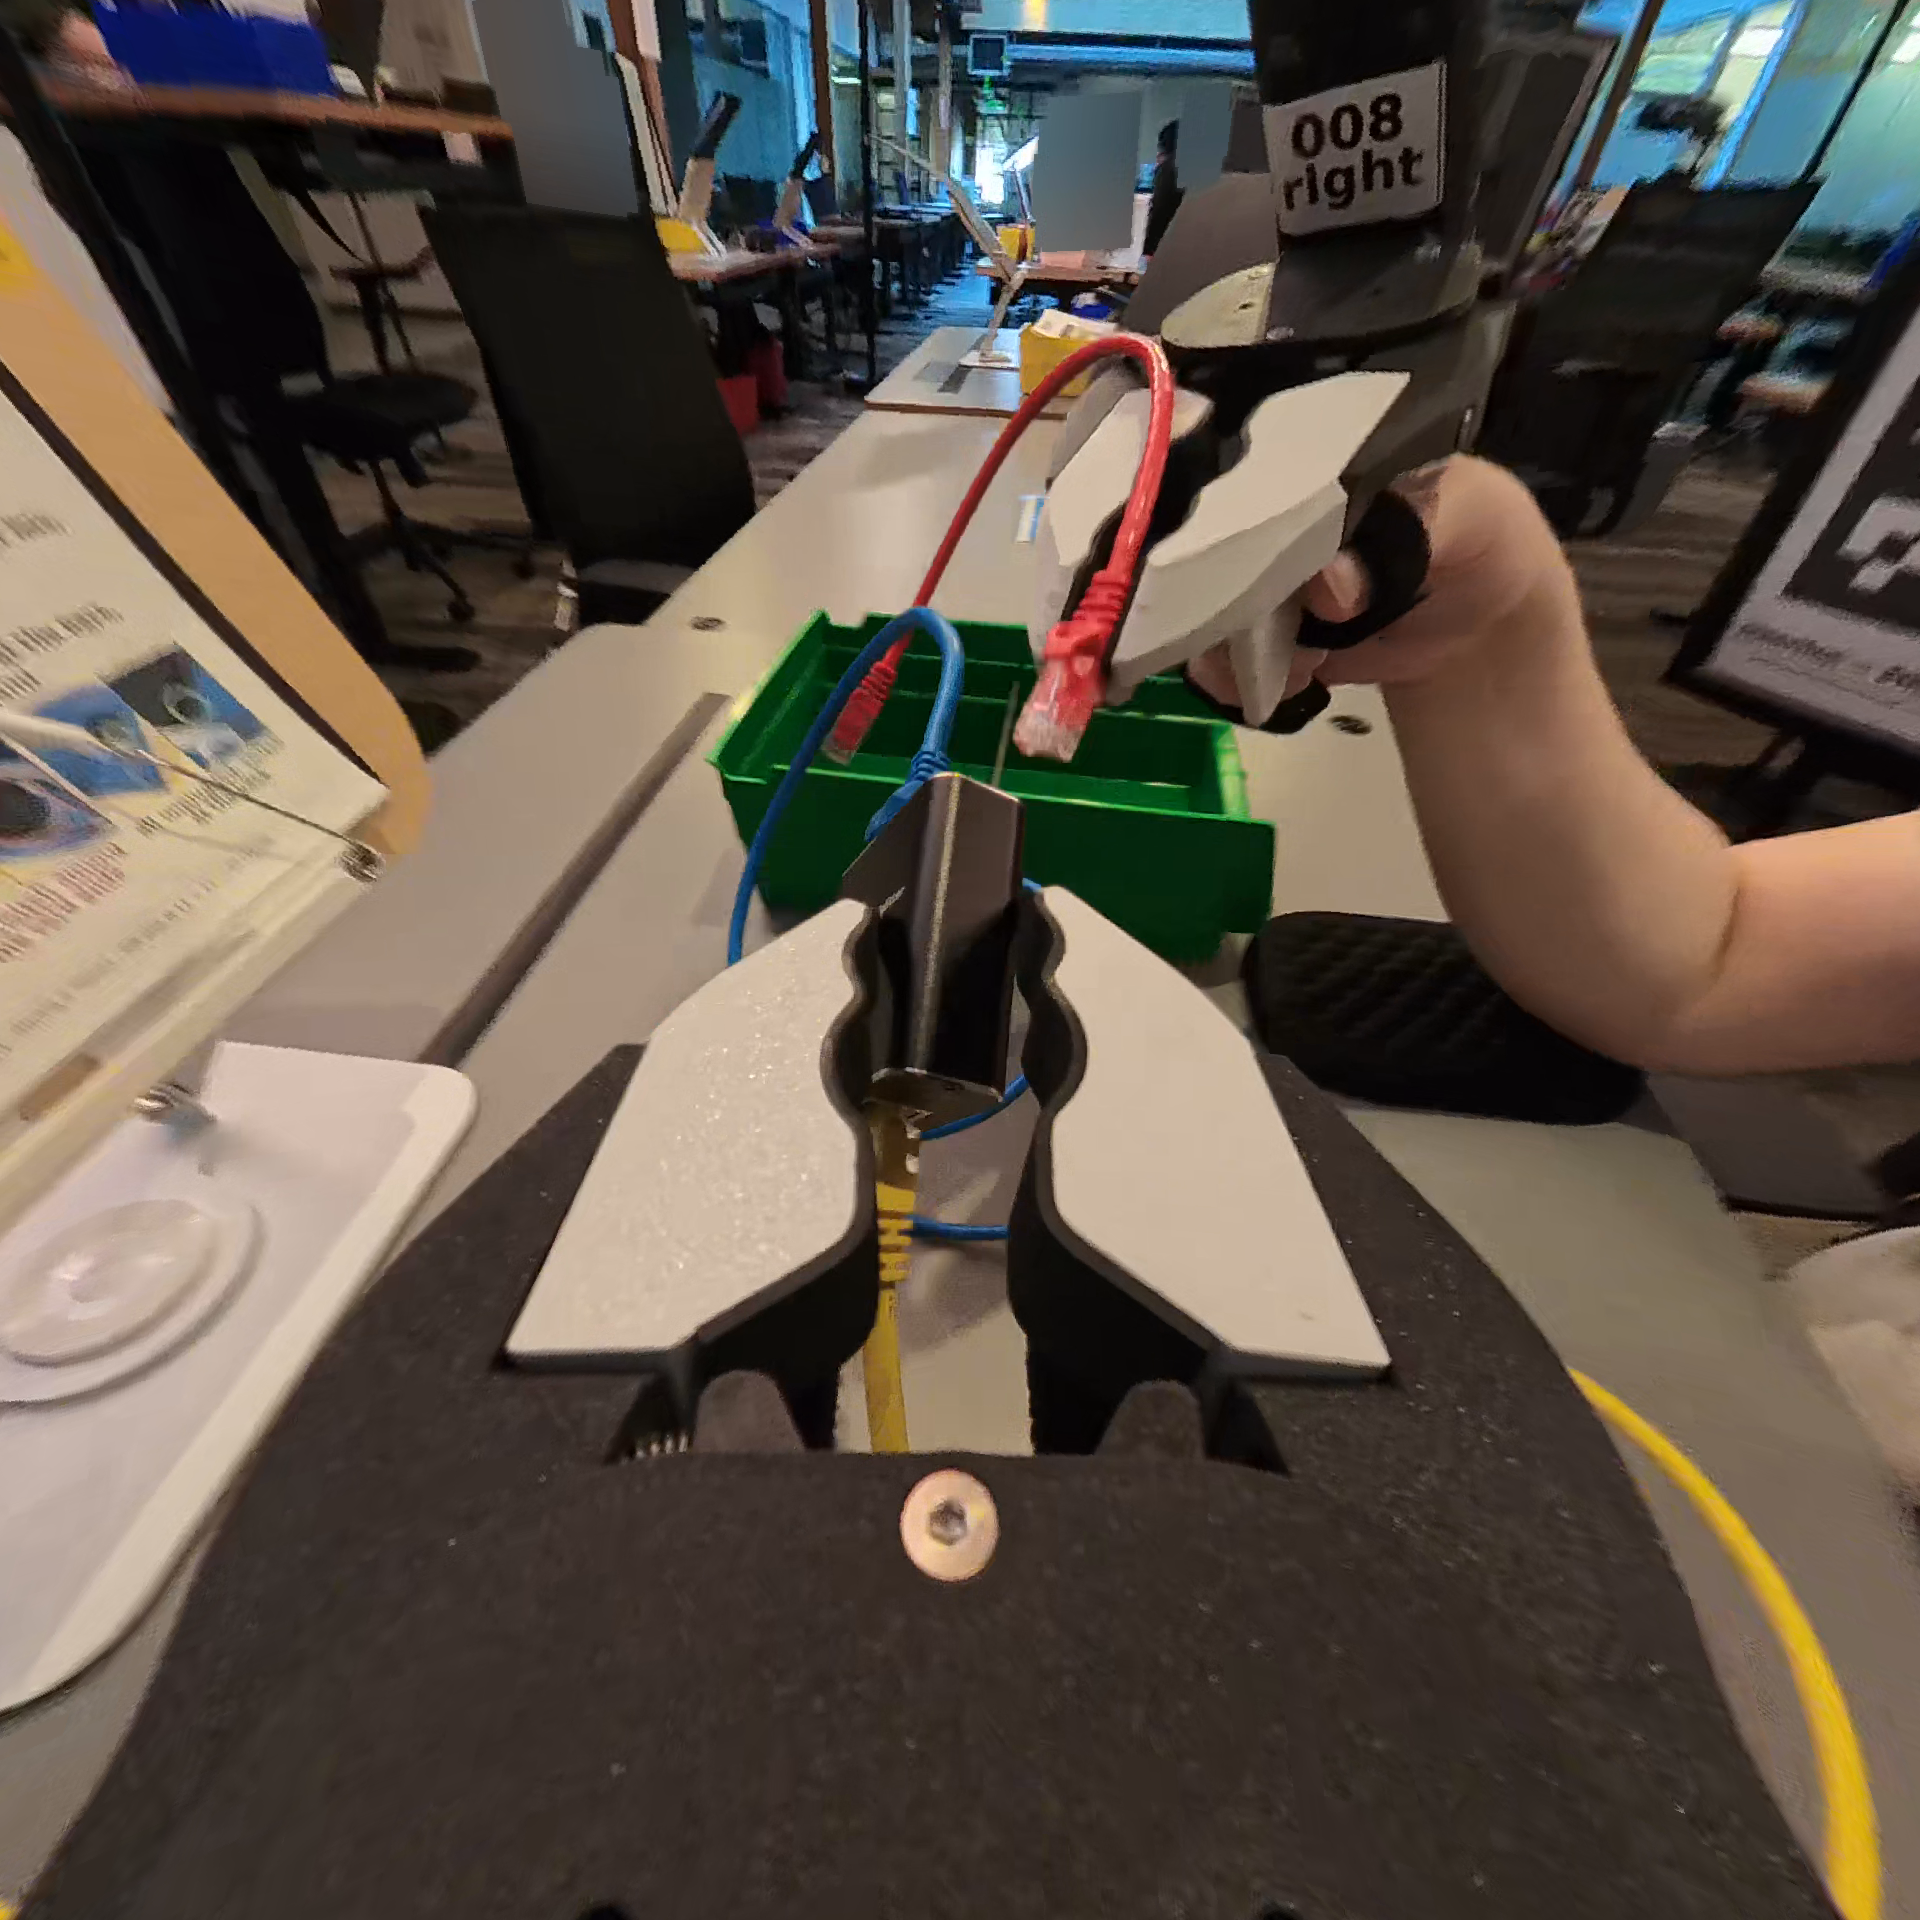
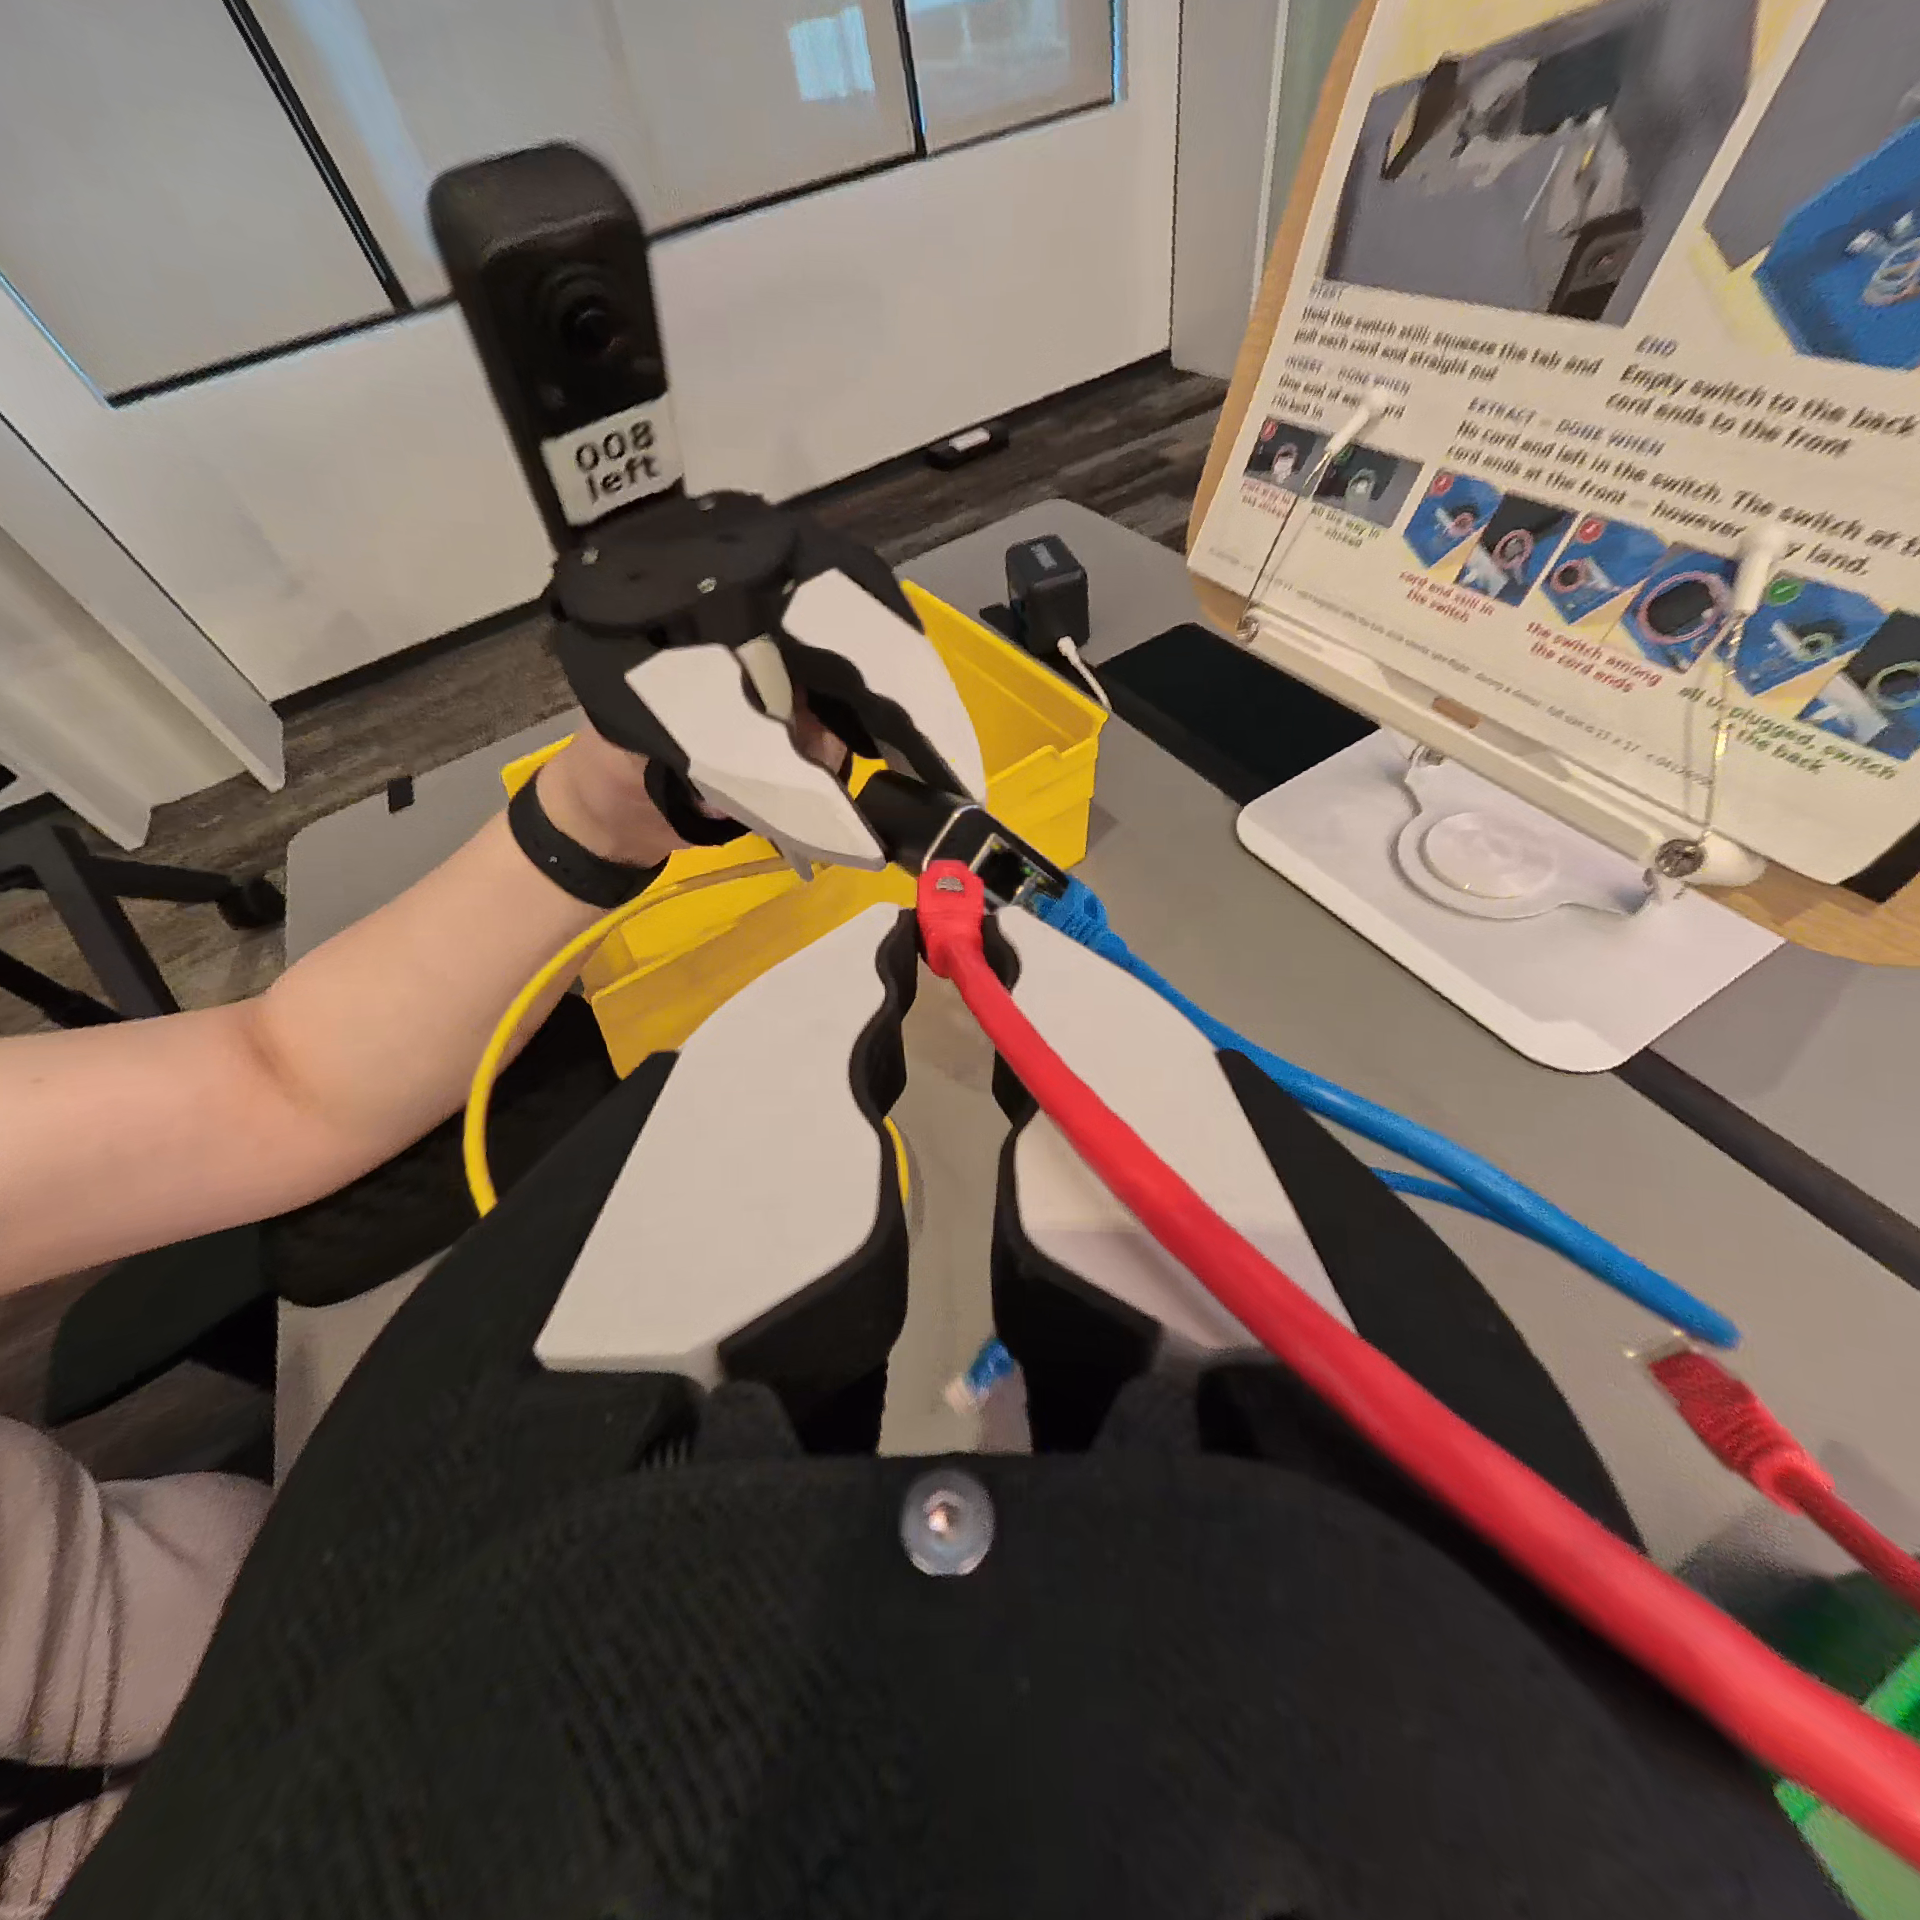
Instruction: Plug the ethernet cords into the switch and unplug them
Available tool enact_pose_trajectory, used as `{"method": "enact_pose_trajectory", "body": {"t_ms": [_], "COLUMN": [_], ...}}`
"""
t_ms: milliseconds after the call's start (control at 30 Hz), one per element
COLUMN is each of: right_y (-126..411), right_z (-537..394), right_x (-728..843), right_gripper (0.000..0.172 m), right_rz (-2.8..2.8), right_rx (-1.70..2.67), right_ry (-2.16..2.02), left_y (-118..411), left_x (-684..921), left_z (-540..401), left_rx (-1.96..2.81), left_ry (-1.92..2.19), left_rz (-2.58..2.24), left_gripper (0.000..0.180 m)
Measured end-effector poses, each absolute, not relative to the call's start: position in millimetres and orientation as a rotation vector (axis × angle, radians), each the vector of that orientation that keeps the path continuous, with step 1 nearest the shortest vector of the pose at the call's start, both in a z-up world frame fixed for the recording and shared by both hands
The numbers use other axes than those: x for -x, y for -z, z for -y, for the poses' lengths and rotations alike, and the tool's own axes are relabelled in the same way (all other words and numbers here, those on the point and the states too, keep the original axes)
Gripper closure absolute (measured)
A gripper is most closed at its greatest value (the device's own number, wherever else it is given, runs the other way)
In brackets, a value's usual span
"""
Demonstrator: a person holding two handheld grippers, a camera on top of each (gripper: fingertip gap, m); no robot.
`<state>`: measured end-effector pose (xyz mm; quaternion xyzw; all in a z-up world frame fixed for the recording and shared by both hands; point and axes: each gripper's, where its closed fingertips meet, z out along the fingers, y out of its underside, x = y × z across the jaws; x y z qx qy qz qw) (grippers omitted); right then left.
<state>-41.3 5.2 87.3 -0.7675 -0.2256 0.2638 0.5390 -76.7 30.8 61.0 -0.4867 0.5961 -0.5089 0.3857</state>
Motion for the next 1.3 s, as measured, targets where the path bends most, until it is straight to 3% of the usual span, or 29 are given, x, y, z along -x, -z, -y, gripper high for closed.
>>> {"method": "enact_pose_trajectory", "body": {"t_ms": [500, 1133, 1300], "right_y": [-121.5, -116.9, -120.8], "right_z": [-0.8, 8.4, 12.9], "right_x": [42.8, 51.8, 54.4], "right_gripper": [0.159, 0.159, 0.159], "right_rz": [0.375, 0.490, 0.469], "right_rx": [1.615, 1.672, 1.643], "right_ry": [-0.899, -0.815, -0.955], "left_y": [-106.5, -108.1, -113.2], "left_x": [82.9, 82.7, 84.1], "left_z": [-8.1, 11.0, 19.8], "left_rx": [0.888, 0.760, 0.710], "left_ry": [1.008, 0.815, 0.772], "left_rz": [-1.397, -1.459, -1.460], "left_gripper": [0.157, 0.158, 0.159]}}
